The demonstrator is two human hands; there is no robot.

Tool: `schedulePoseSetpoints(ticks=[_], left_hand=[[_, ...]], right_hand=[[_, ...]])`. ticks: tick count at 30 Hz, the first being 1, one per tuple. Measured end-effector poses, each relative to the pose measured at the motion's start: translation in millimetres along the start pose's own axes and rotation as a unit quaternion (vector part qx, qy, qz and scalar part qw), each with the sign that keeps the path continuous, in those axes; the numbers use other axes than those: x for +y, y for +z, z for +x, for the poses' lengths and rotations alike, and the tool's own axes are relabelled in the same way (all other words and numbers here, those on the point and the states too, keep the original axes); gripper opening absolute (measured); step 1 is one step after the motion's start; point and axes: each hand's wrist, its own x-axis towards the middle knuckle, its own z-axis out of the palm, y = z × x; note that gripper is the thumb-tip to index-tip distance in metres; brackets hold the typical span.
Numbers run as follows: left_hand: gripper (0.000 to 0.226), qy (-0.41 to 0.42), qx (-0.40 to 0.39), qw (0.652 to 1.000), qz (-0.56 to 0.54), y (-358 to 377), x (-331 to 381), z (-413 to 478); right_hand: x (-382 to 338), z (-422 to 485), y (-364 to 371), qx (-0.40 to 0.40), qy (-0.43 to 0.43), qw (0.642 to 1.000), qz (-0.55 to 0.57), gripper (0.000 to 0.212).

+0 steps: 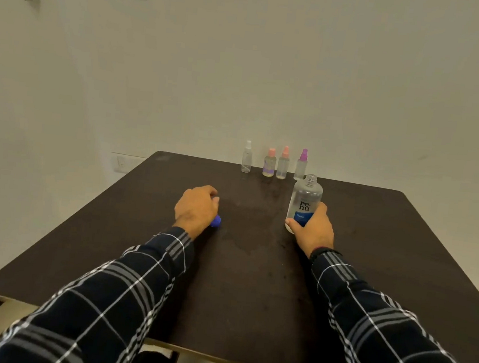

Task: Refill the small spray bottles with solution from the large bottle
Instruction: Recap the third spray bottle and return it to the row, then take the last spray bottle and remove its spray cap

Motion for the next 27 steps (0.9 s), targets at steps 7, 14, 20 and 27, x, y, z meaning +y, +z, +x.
schedulePoseSetpoints(ticks=[7, 14, 20, 27], left_hand=[[0.032, 0.068, -0.078, 0.994, 0.032, -5, -14, 72], [0.040, 0.149, -0.120, 0.978, -0.084, 21, 5, 157], [0.065, 0.124, -0.106, 0.971, -0.172, 47, 27, 208], [0.067, 0.080, -0.088, 0.973, -0.195, 74, 35, 240]], right_hand=[[6, 6, 0, -0.012, 0.000, 1.000, -0.007, 0.075], [11, 10, 6, 0.000, -0.012, 1.000, -0.017, 0.076], [9, 22, 13, 0.007, -0.016, 0.999, -0.038, 0.077], [13, 24, 17, 0.016, -0.027, 0.998, -0.047, 0.074]])
